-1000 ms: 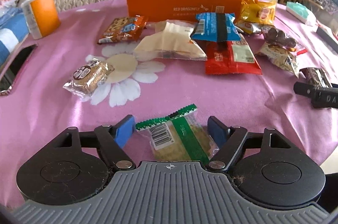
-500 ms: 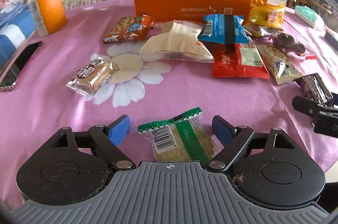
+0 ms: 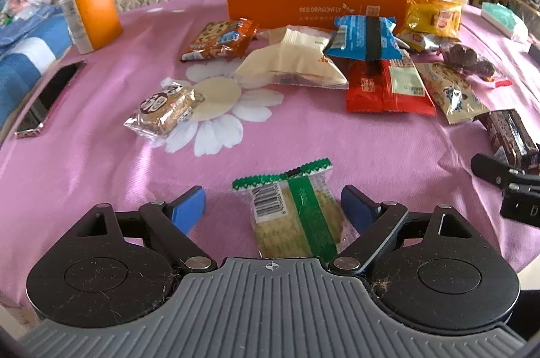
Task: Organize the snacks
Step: 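Lift both packs and carry them over the orange box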
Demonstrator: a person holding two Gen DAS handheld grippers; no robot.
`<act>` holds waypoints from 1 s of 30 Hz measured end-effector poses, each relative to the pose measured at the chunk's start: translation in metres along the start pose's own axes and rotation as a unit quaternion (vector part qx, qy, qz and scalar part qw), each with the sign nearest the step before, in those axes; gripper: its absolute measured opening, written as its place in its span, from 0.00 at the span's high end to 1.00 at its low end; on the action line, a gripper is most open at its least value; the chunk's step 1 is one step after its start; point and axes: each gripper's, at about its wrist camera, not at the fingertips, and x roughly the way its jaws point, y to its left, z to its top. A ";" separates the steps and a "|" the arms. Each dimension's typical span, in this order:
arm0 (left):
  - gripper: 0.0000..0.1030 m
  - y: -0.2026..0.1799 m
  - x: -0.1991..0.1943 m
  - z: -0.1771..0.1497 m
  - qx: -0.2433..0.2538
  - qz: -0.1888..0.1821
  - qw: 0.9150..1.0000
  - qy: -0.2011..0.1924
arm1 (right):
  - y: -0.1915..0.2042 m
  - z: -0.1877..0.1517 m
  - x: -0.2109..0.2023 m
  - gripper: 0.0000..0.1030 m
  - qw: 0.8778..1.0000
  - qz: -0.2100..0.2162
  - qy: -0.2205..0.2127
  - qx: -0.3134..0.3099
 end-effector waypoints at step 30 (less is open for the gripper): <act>0.74 0.005 -0.011 -0.014 -0.006 -0.029 0.999 -0.033 | -0.015 0.001 -0.010 0.41 1.000 0.007 -0.002 0.015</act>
